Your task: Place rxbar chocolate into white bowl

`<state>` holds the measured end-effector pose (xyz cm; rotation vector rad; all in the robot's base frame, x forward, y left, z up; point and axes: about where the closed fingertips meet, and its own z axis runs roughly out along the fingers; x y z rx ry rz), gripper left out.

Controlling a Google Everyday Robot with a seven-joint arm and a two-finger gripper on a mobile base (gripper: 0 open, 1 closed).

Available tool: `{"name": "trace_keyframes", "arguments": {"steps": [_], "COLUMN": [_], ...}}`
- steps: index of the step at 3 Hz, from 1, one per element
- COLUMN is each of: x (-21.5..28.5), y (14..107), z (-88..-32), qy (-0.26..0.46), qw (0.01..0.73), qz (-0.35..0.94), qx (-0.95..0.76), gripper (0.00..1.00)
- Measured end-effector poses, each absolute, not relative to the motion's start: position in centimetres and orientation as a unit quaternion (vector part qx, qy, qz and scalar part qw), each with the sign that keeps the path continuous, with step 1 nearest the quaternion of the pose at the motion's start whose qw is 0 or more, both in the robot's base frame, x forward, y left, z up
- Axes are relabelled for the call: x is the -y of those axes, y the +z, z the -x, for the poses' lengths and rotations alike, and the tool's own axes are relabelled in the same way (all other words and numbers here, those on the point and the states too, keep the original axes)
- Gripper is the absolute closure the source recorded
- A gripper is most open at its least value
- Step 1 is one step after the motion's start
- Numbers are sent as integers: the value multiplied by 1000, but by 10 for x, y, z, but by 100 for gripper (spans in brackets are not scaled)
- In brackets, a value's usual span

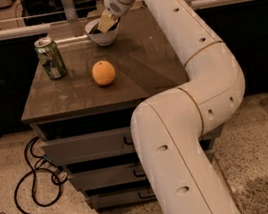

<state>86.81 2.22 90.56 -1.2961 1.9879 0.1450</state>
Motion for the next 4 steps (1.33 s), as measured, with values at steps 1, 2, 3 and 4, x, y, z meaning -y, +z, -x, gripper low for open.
{"name": "trace_keyframes", "arguments": {"steps": [1, 2, 3, 4], "x": [-17, -2, 16, 22], "y": [903, 916, 942, 957], "z": [-869, -871, -875, -876], "qy": [50, 28, -9, -29], "qw": [370, 377, 393, 402], "qz": [506, 499, 491, 490], "qx": [-778, -780, -778, -773], "gripper": [100, 100, 100, 100]}}
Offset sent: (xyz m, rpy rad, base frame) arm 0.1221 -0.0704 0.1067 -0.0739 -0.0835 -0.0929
